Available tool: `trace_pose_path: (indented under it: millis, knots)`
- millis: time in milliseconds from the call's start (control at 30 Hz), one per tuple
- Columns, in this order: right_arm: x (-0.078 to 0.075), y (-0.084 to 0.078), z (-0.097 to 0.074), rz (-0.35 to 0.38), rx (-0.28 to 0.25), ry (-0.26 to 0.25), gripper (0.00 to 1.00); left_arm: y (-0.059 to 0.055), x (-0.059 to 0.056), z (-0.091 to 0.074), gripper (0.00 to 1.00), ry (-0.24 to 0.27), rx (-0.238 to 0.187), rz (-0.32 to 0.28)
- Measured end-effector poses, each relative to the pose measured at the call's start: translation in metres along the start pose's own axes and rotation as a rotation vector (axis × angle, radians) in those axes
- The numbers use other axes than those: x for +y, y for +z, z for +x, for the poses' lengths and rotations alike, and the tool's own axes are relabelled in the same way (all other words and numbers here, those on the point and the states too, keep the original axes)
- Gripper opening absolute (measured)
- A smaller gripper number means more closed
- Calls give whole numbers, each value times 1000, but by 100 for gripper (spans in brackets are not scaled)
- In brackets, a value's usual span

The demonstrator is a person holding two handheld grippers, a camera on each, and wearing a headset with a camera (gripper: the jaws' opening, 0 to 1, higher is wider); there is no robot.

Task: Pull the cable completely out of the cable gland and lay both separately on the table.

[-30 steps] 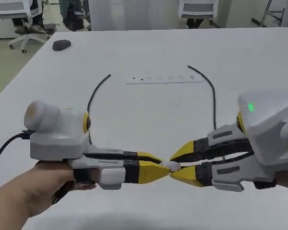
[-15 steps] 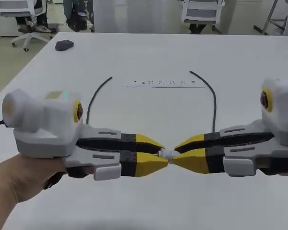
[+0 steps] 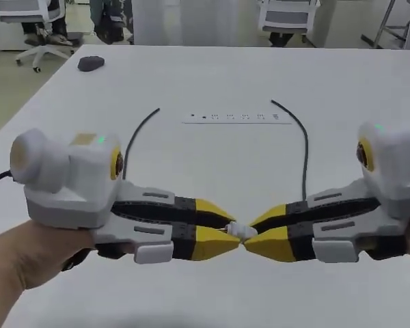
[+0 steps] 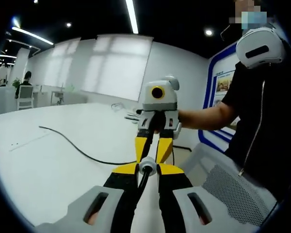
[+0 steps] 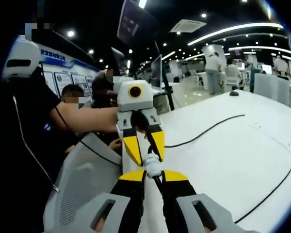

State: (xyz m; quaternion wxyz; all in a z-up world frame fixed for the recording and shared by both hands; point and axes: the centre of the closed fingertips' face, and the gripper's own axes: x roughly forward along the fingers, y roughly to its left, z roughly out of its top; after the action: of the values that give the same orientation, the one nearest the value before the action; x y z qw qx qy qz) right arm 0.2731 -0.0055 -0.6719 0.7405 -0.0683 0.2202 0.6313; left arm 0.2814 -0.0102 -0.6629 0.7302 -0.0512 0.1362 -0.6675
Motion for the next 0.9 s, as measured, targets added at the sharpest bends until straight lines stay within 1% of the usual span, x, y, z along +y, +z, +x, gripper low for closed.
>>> trace_pose_path:
  millis: [33,67,100,133,167,200,267,300,333,367,467,500,533,567,600,667,700,733,767,800,833,867,900]
  knots:
    - [0,1,0,-43,1,-13,7,0,1,0,15,5,-8,-26]
    - [-1,2,0,-131,1,-41,7,1,3,0,15,17,-18,-64]
    - [0,1,0,-189,20,-58,7,-1,3,0,15,12,-16,-108]
    - [0,0,0,-220,27,-70,7,-1,3,0,15,11,-19,-134]
    - [0,0,0,-265,30,-83,7,-1,4,0,15,15,-23,-183]
    - [-1,1,0,-281,30,-95,7,-1,6,0,15,14,-29,-174]
    - [-2,1,0,-266,20,-102,8,1,7,0,15,24,-44,-145]
    - [-3,1,-1,-250,20,-105,8,1,6,0,15,25,-45,-138]
    - [-6,-2,-2,-195,37,-114,8,1,6,0,15,31,-43,-110]
    - [-6,-3,-2,-200,47,-109,8,0,6,1,15,31,-39,-104]
    - [-8,-7,-3,-251,73,-123,7,-1,7,1,15,36,-32,-85]
    - [-9,-10,-3,-289,102,-131,4,0,7,1,15,36,-36,-87]
    - [-11,-9,-3,-320,101,-140,4,-1,7,1,15,36,-35,-90]
    - [-9,-12,-1,-312,112,-137,2,-2,7,1,15,35,-30,-89]
    - [-9,-13,-1,-321,120,-138,2,-3,7,1,15,36,-27,-89]
    - [-15,-18,-2,-357,155,-168,0,-5,7,2,15,42,-22,-83]
    - [-15,-17,0,-341,142,-171,0,-6,10,2,15,60,-19,-70]
    - [-16,-18,0,-335,147,-174,0,-7,9,2,15,62,-12,-64]
    - [-22,-21,-3,-294,161,-215,0,-9,12,3,15,81,0,-43]
    - [-25,-23,-5,-282,167,-233,0,-9,13,3,15,91,3,-38]
    - [-30,-29,-9,-245,187,-261,0,-12,14,3,15,101,12,-36]
    - [-35,-34,-16,-220,198,-299,0,-16,19,0,14,129,27,-26]
    - [-41,-38,-22,-202,207,-338,0,-18,22,-2,14,145,24,-28]
